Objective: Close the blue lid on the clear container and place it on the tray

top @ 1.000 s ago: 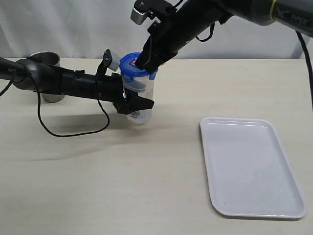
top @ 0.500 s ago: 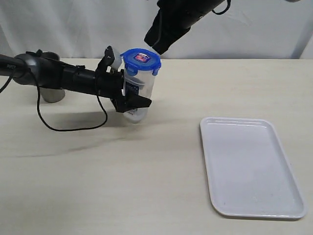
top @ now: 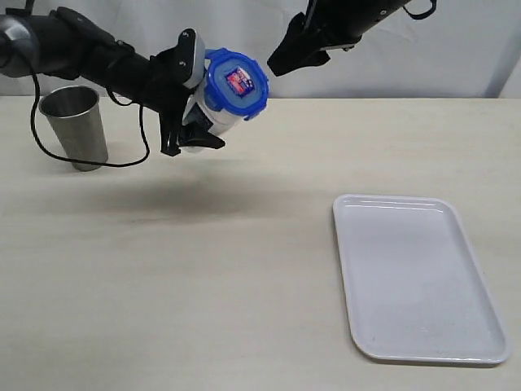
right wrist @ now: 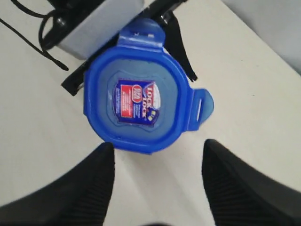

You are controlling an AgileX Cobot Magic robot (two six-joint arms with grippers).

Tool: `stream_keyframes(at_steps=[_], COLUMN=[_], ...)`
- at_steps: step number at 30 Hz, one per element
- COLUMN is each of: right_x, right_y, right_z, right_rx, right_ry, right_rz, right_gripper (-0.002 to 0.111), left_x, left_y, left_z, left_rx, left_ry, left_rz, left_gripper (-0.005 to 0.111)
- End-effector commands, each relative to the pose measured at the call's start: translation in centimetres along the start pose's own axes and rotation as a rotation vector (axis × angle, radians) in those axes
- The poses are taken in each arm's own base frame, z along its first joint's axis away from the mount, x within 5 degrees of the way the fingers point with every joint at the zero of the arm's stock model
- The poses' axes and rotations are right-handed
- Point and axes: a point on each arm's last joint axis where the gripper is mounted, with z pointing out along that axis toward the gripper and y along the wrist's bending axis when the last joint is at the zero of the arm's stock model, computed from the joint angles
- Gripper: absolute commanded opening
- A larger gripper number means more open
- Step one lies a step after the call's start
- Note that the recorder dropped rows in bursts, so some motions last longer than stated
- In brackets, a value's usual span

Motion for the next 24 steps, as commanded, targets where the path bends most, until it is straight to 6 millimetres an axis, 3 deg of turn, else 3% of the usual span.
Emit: stream_keyframes(at_steps=[1, 7, 15, 24], right_x=[0.4, 2.7, 3.5, 5.7], right_y=[-0.1, -2.1, -3.6, -5.3], right_z=[0.2, 1.8, 2.6, 4.9], right_rx=[-0.083, -0.157, -0.212, -0.238], right_ry=[-0.018, 0.019, -0.07, -0.022], right_rz=[-0.015, 0.05, -0.032, 0.167], right_gripper=[0.054, 0.054, 0.054, 0.054], left_x=[-1.8, -2.8, -3.1, -3.1], left_y=[-0.7, -1.1, -1.3, -1.2], left_z=[0.6, 1.7, 1.9, 1.9], left_rx=[0.077, 0.093, 0.1, 0.092], left_ry=[0.058, 0.078, 0.075, 0.074], left_rz=[0.152, 0.2, 0.208, 0.205], left_gripper=[0.0, 0.0, 0.0, 0.0])
